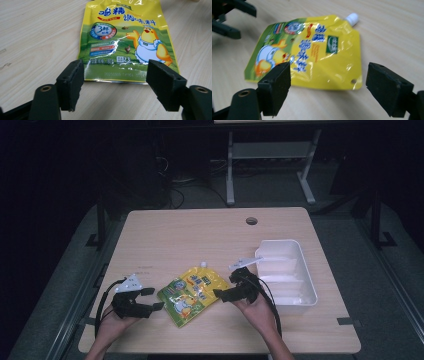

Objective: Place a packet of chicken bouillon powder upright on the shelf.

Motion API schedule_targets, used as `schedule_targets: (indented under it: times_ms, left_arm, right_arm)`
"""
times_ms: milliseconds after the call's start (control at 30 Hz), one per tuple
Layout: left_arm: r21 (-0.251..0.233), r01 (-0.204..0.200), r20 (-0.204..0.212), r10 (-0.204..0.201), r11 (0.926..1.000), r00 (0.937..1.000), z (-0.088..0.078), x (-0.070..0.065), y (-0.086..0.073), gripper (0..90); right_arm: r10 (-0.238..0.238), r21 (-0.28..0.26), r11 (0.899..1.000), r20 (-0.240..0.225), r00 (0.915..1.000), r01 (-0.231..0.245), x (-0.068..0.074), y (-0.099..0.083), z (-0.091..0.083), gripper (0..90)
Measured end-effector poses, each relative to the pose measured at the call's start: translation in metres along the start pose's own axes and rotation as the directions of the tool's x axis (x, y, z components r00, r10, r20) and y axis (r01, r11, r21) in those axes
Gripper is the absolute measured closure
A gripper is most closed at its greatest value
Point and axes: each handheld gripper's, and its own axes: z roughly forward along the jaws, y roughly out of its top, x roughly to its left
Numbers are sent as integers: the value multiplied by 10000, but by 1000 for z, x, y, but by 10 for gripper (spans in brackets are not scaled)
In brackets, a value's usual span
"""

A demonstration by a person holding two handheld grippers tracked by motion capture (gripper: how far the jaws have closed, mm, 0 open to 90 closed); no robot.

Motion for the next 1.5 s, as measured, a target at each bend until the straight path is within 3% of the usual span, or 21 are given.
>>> schedule_targets:
  times_ms: [300, 533, 733, 867, 1000, 1300, 1500]
  left_arm:
    - [88, -55, -34, 55, 9999, 10000, 5, -1, 2, 388]
    - [466, -440, 90, 436, 9979, 9990, 13, -7, 4, 446]
    - [689, -545, 158, 535, 9961, 9984, 18, -11, 4, 491]
    - [930, -651, 158, 639, 9935, 9978, 22, -13, 4, 497]
    - [1071, -722, 125, 713, 9916, 9974, 25, -15, 4, 496]
    - [1243, -708, 89, 703, 9897, 9975, 28, -16, 4, 497]
    - [1301, -719, 36, 721, 9889, 9974, 29, -17, 4, 492]
  right_arm:
    - [50, 340, 9994, 305, 9995, -60, -11, 28, 14, 193]
    - [553, 793, 9951, 412, 9976, -585, -23, 43, 34, 226]
    - [1158, 1269, 9846, 440, 9923, -1205, -34, 40, 51, 268]
    - [1287, 1471, 9801, 423, 9908, -1336, -36, 38, 54, 290]
    - [1502, 1794, 9715, 390, 9879, -1548, -39, 34, 59, 379]
    - [1545, 2222, 9631, 56, 9880, -1519, -37, 32, 64, 521]
    - [1769, 2175, 9613, -172, 9841, -1690, -39, 27, 63, 594]
